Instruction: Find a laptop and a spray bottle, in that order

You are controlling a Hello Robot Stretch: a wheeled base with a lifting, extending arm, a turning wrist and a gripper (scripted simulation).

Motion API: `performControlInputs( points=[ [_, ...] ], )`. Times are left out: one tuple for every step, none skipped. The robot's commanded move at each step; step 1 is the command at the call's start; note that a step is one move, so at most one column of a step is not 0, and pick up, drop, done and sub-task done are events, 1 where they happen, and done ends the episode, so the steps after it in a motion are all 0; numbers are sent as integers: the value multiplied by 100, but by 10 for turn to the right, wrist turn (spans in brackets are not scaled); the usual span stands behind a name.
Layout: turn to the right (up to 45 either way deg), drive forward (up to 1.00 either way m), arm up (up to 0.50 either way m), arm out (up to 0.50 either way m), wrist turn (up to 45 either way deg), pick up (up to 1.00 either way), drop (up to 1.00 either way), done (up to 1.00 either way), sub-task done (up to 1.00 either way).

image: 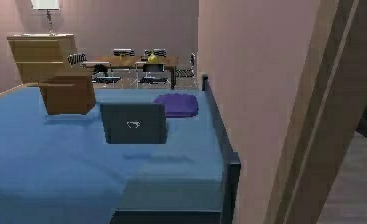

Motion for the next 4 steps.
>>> performControlInputs(
  points=[
    [450, 0, 0, 0, 0, 0, 0, 0, 0],
    [120, 0, 0, 0, 0, 0, 0, 0, 0],
    [0, 15, 0, 0, 0, 0, 0, 0, 0],
    [270, 0, 0, 0, 0, 0, 0, 0, 0]
  ],
)
